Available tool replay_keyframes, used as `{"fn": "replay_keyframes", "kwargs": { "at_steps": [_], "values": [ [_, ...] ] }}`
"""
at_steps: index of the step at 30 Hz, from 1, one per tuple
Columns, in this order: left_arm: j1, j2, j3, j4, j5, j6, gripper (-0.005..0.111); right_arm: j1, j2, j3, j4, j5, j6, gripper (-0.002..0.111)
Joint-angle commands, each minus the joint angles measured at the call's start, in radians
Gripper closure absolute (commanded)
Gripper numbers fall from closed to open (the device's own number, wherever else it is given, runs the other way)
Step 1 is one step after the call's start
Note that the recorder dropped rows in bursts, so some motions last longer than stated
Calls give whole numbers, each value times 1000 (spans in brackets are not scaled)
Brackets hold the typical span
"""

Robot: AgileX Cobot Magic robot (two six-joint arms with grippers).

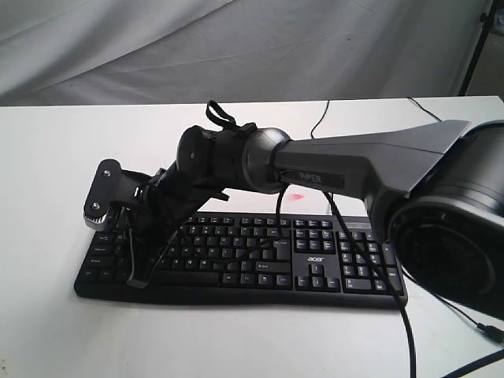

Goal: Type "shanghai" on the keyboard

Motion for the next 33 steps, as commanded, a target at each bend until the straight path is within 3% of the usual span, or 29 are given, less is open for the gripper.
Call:
{"fn": "replay_keyframes", "kwargs": {
  "at_steps": [1, 27, 33],
  "values": [
    [-4, 3, 5, -1, -5, -3, 106, -8, -1, -2, -4, 6, -8, 108],
    [-4, 3, 5, -1, -5, -3, 106, -8, -56, -2, -32, 54, 19, 108],
    [-4, 3, 5, -1, -5, -3, 106, -8, -63, -2, -146, 109, 125, 108]
  ]
}}
